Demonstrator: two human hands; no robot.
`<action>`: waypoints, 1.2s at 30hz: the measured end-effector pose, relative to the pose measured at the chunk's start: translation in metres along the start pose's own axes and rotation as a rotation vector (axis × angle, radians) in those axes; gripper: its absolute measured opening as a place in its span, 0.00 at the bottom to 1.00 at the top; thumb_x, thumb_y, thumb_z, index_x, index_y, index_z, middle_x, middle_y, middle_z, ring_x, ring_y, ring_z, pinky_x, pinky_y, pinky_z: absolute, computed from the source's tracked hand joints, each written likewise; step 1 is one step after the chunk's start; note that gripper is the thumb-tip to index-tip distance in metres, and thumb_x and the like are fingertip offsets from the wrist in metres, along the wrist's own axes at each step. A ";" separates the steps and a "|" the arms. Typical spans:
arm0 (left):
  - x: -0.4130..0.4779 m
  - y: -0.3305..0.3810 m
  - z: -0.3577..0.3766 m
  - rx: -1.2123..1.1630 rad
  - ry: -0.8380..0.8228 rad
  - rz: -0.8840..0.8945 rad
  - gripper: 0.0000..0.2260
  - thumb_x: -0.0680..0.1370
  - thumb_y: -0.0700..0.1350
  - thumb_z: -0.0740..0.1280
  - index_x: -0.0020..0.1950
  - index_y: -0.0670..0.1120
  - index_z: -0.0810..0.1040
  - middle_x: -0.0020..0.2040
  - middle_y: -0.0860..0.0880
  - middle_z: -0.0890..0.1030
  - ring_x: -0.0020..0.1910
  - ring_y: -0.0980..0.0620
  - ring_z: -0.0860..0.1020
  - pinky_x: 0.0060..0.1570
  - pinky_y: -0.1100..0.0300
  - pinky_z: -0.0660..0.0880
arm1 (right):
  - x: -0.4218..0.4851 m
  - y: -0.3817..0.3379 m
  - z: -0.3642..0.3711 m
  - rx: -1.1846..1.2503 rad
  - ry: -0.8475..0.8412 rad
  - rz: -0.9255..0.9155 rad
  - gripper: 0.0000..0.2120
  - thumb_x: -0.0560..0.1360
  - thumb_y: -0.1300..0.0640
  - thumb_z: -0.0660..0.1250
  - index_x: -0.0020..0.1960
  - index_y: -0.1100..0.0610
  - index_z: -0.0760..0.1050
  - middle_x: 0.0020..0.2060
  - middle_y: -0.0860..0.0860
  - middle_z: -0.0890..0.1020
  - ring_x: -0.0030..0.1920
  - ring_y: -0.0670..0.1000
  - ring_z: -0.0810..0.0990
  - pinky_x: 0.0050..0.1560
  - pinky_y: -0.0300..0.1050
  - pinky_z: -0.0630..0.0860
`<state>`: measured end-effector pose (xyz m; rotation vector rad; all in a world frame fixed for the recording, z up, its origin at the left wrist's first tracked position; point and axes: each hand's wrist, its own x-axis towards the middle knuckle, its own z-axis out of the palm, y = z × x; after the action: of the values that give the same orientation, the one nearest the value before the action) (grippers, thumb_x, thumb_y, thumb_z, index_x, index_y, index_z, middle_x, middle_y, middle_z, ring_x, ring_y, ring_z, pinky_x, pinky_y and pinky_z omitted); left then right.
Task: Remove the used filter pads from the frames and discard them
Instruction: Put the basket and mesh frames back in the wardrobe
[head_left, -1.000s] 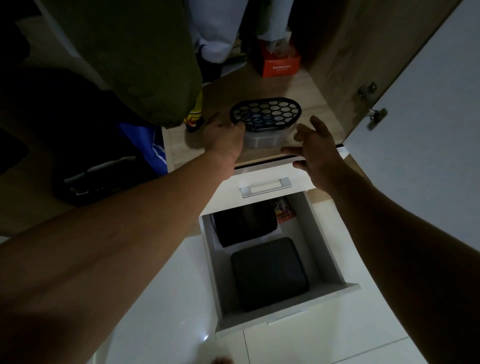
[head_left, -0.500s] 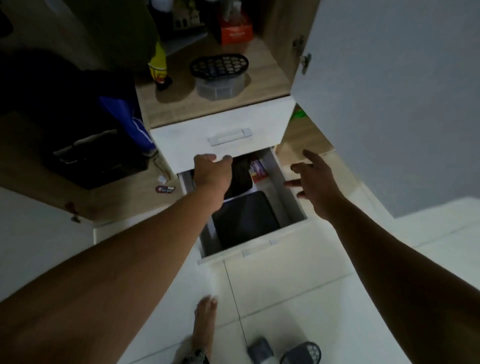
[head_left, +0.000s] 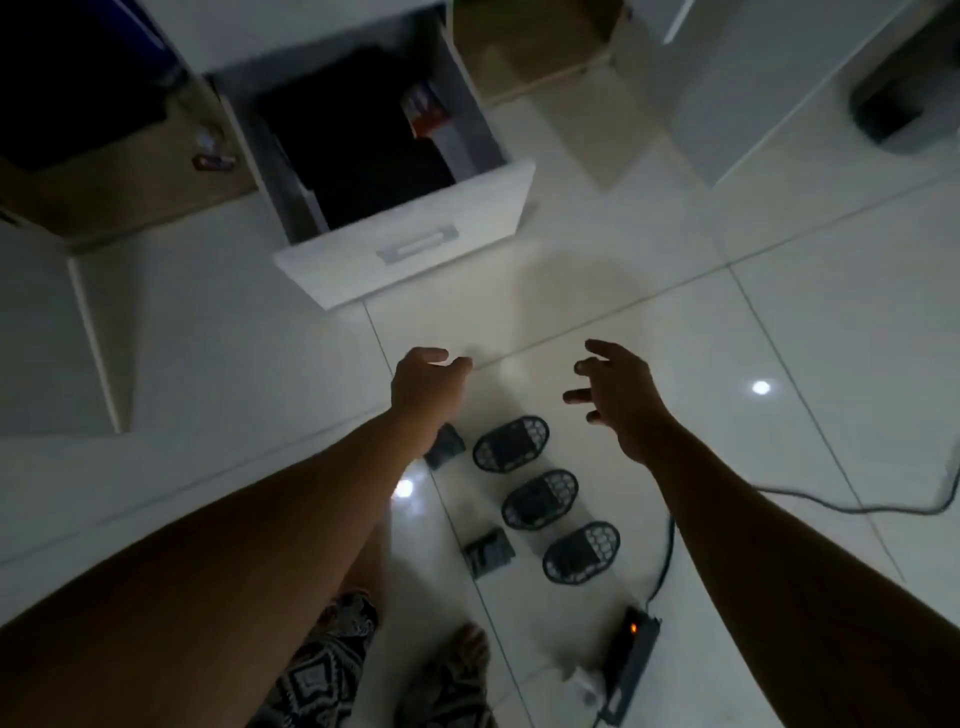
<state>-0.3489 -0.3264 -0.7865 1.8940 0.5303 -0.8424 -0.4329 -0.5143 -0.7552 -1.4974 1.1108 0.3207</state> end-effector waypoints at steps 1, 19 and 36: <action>-0.002 -0.027 0.011 0.029 -0.009 -0.023 0.14 0.72 0.53 0.73 0.55 0.52 0.77 0.56 0.44 0.82 0.52 0.45 0.82 0.53 0.50 0.80 | 0.001 0.030 0.000 -0.001 0.001 0.035 0.20 0.80 0.61 0.58 0.72 0.54 0.68 0.57 0.54 0.80 0.43 0.55 0.84 0.39 0.46 0.73; 0.107 -0.232 0.112 0.078 -0.155 -0.216 0.30 0.72 0.46 0.69 0.73 0.45 0.65 0.63 0.41 0.77 0.60 0.42 0.78 0.58 0.52 0.78 | 0.122 0.249 0.061 0.094 0.067 0.200 0.25 0.81 0.61 0.59 0.77 0.53 0.60 0.47 0.54 0.80 0.26 0.50 0.82 0.20 0.36 0.68; 0.040 -0.135 0.043 0.081 -0.114 -0.098 0.15 0.74 0.41 0.72 0.58 0.49 0.74 0.44 0.46 0.81 0.39 0.48 0.82 0.39 0.53 0.81 | 0.034 0.133 0.068 0.117 0.121 0.097 0.15 0.80 0.58 0.62 0.66 0.53 0.74 0.37 0.53 0.81 0.29 0.50 0.79 0.22 0.36 0.68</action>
<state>-0.4267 -0.3049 -0.9102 1.8923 0.5284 -1.0437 -0.4923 -0.4515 -0.8816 -1.3771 1.2797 0.2298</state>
